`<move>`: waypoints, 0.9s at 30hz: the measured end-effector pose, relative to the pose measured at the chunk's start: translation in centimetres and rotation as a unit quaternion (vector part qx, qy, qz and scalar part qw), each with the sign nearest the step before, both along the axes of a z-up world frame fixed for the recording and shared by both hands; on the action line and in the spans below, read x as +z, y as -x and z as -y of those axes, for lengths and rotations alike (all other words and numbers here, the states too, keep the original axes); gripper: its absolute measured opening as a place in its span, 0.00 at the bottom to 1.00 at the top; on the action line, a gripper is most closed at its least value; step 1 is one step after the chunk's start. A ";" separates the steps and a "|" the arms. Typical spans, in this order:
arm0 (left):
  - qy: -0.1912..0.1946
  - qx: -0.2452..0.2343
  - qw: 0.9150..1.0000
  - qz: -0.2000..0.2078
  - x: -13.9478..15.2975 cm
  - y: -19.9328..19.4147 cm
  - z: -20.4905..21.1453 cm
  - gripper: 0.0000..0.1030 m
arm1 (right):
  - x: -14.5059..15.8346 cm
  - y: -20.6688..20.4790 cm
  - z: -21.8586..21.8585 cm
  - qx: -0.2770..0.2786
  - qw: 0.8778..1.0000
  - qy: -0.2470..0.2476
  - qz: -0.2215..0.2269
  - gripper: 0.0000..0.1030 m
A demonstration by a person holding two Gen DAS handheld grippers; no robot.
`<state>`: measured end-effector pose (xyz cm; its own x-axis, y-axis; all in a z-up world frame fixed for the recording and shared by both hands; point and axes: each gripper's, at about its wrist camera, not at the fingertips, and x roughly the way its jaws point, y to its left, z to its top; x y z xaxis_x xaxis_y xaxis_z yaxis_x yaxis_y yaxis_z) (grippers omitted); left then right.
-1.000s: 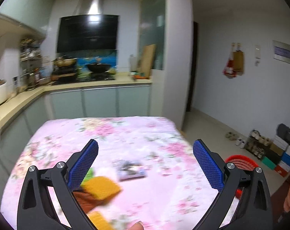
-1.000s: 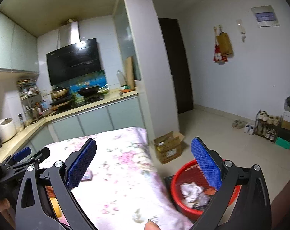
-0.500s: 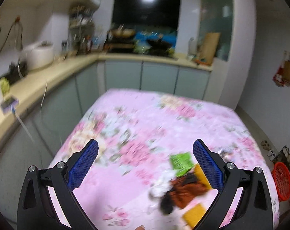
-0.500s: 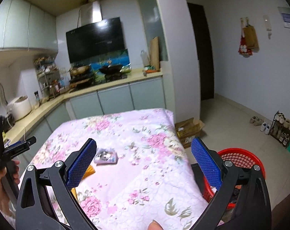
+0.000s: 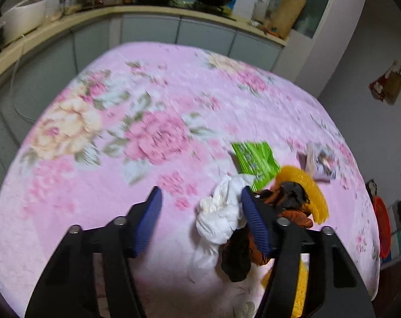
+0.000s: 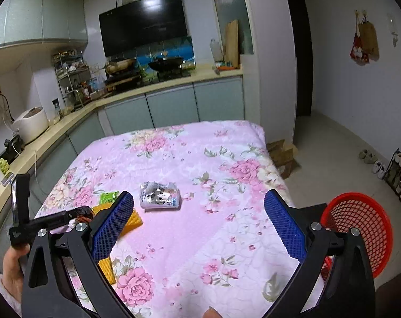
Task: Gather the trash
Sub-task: 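Move both open tools back over the quilt toward the remaining trash, then grasp the white crumpled cloth with the left tool while the right grasps the yellow foam net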
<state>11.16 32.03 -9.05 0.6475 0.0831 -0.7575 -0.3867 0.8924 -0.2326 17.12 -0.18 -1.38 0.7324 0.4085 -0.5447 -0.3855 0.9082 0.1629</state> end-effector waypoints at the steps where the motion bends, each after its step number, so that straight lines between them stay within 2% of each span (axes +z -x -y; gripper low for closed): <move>1: 0.004 -0.001 1.000 0.000 -0.3 -0.1 -0.1 0.47 | -0.3 -0.4 -0.3 0.004 1.000 0.000 -0.007 0.93; 3: 0.016 -0.006 1.000 0.004 -0.4 0.0 -0.3 0.40 | -1.0 -1.1 -1.1 0.012 1.000 0.001 -0.021 0.93; 4: 0.018 -0.007 1.000 0.007 -0.3 0.2 -0.4 0.33 | -1.3 -1.3 -1.5 0.017 1.000 0.001 -0.026 0.93; 5: 0.016 -0.006 1.000 0.012 -0.1 0.4 -0.4 0.25 | -1.7 -1.6 -2.2 0.027 0.999 0.001 -0.033 0.93; 8: 0.005 0.002 1.000 0.024 0.9 0.9 -0.7 0.13 | -2.5 -1.6 -3.8 0.055 0.998 0.005 -0.043 0.93; 13: 0.005 0.018 0.999 0.044 2.1 2.2 -1.9 0.11 | -3.9 -0.8 -6.9 0.112 0.992 0.013 -0.062 0.93; 17: 0.009 0.023 0.999 0.044 2.2 2.7 -2.6 0.11 | -5.4 0.8 -9.7 0.164 0.983 0.028 -0.078 0.93; 25: 0.012 0.032 0.998 0.047 1.9 3.8 -3.1 0.12 | -8.1 4.2 -13.5 0.238 0.965 0.057 -0.099 0.85; 27: 0.013 0.034 0.998 0.048 1.7 3.8 -3.2 0.21 | -8.7 4.6 -14.1 0.243 0.962 0.062 -0.105 0.82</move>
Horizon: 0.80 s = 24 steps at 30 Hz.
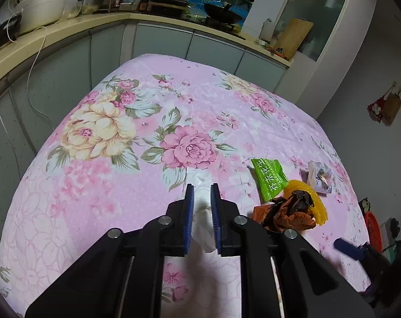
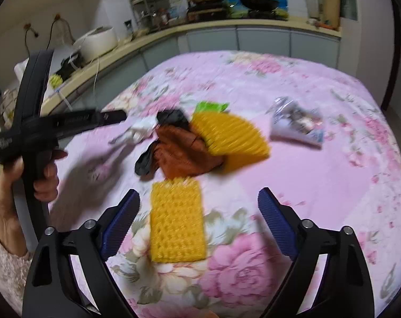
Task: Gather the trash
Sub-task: 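Grasp the white crumpled cloth with the left tool while the right grasps the yellow foam net, then lift both held items and carry them toward the red basket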
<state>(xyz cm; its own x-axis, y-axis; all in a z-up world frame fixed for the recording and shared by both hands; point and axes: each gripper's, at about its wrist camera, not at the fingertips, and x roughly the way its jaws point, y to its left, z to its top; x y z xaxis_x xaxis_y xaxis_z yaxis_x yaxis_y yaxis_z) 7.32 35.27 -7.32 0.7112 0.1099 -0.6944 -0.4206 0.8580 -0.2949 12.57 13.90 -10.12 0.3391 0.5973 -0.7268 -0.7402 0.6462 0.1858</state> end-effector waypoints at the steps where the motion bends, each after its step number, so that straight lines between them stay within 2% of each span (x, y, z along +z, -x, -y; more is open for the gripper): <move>1: -0.002 0.001 1.000 0.003 0.0 0.0 0.0 0.36 | -0.3 0.1 -0.2 0.002 1.000 0.002 -0.002 0.81; 2: -0.005 0.002 1.000 0.005 0.0 -0.1 0.0 0.41 | -0.6 0.3 -0.5 0.005 1.000 0.006 -0.003 0.79; 5: -0.015 -0.003 1.000 -0.004 -0.4 -0.8 0.3 0.43 | -1.4 0.6 -1.0 0.010 1.000 0.017 -0.004 0.72; 14: -0.033 -0.031 0.998 -0.053 -3.0 -3.1 1.3 0.43 | -2.3 1.4 -1.7 0.010 0.999 0.038 0.022 0.54; 18: -0.032 -0.031 0.998 -0.053 -3.3 -3.0 1.1 0.37 | -2.4 1.1 -1.3 -0.001 0.999 0.036 0.023 0.42; 24: -0.030 -0.029 0.998 -0.046 -3.1 -2.7 1.0 0.32 | -2.3 1.0 -0.8 -0.009 0.999 0.030 0.025 0.32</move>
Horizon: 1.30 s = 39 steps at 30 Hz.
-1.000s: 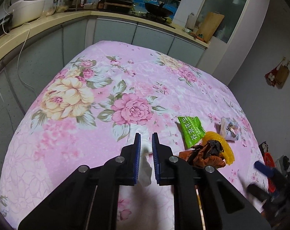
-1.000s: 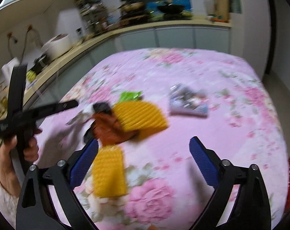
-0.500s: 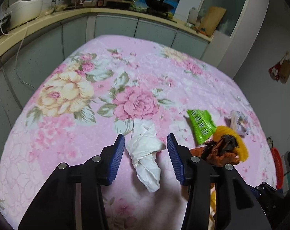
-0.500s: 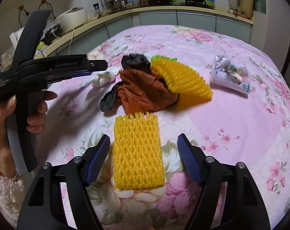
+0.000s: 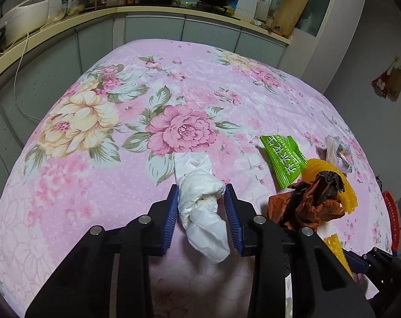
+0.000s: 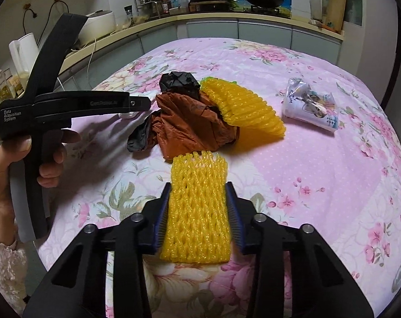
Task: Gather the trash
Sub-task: 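Lift both held items and carry them toward the red basket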
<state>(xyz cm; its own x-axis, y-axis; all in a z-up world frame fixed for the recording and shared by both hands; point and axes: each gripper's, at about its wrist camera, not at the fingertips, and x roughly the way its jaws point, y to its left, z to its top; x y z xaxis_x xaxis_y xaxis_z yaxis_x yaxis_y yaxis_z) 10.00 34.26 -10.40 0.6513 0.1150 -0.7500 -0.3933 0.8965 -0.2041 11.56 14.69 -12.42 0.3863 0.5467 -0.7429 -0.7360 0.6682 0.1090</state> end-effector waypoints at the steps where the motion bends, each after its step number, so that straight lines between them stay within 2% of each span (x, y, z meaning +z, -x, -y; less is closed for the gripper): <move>1: -0.001 0.002 1.000 0.003 0.1 0.2 0.0 0.31 | 0.1 0.0 0.1 -0.002 1.000 -0.002 0.000 0.31; 7: -0.014 0.024 0.999 0.032 2.3 1.9 -0.2 0.31 | 1.8 -0.1 1.9 -0.018 1.000 -0.021 0.012 0.28; 14: -0.060 0.045 0.994 0.081 6.6 3.6 1.0 0.31 | 5.5 -0.6 5.1 -0.056 0.996 -0.061 0.046 0.28; 20: -0.100 0.024 0.988 0.118 10.4 3.6 4.0 0.32 | 9.3 -1.8 7.7 -0.090 0.988 -0.093 0.085 0.28; 26: -0.120 0.003 0.981 0.152 13.3 3.5 6.8 0.32 | 12.5 -2.5 10.0 -0.117 0.979 -0.125 0.112 0.28; 39: -0.129 -0.033 0.974 0.183 16.0 2.4 10.8 0.32 | 16.2 -3.3 14.7 -0.163 0.964 -0.158 0.140 0.28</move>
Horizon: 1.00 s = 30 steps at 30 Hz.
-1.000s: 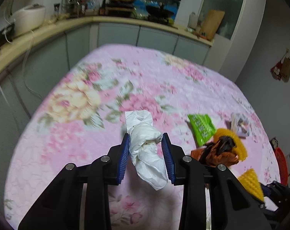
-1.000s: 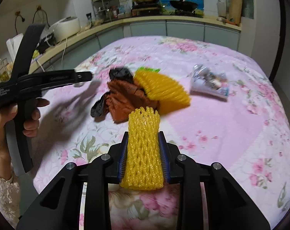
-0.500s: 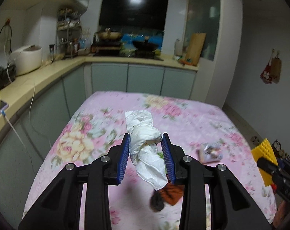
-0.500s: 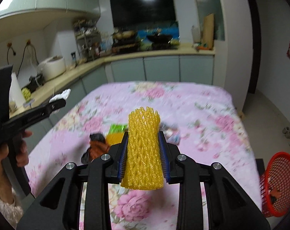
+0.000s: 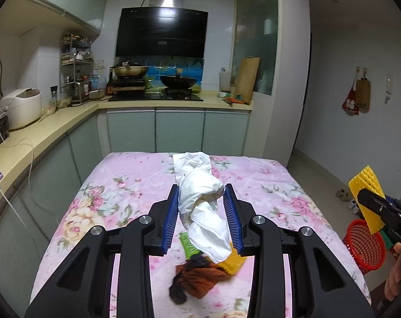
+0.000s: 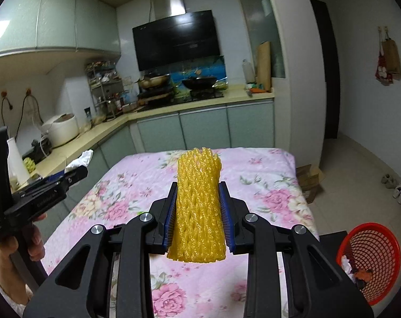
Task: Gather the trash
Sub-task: 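Lift both held items and carry them toward the red basket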
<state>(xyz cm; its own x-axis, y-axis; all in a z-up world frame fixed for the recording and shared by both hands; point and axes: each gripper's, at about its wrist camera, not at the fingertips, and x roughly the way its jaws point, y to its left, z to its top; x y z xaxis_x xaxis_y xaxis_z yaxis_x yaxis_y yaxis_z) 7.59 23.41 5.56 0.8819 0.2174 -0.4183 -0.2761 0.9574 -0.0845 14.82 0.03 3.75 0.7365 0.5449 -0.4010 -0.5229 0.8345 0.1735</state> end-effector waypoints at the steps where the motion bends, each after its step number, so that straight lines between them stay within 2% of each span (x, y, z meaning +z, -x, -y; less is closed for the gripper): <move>1: -0.001 -0.003 1.000 0.001 0.1 -0.1 0.3 0.32 | 0.1 0.0 0.4 -0.003 1.000 -0.002 0.000 0.28; 9: -0.014 -0.047 0.999 0.005 0.7 -1.7 4.2 0.32 | 1.0 -0.2 4.1 -0.043 0.999 -0.017 0.005 0.28; 17: -0.017 -0.107 0.994 0.000 0.7 -4.1 9.0 0.32 | 1.8 -0.5 8.4 -0.097 0.995 -0.025 0.006 0.28; 22: -0.013 -0.147 0.989 -0.001 0.7 -5.7 12.2 0.32 | 1.9 -0.9 11.4 -0.136 0.990 -0.023 0.004 0.28; 30: -0.007 -0.217 0.976 -0.008 0.0 -8.0 18.2 0.32 | 0.9 -1.4 16.2 -0.201 0.979 -0.020 -0.008 0.29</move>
<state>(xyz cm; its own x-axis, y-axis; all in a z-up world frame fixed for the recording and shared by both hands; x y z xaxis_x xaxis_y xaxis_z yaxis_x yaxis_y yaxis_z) 15.61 5.22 5.54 0.8853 -0.1694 -0.4330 0.1550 0.9855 -0.0687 16.26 -16.21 4.65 0.8885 0.2281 -0.3983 -0.1514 0.9649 0.2148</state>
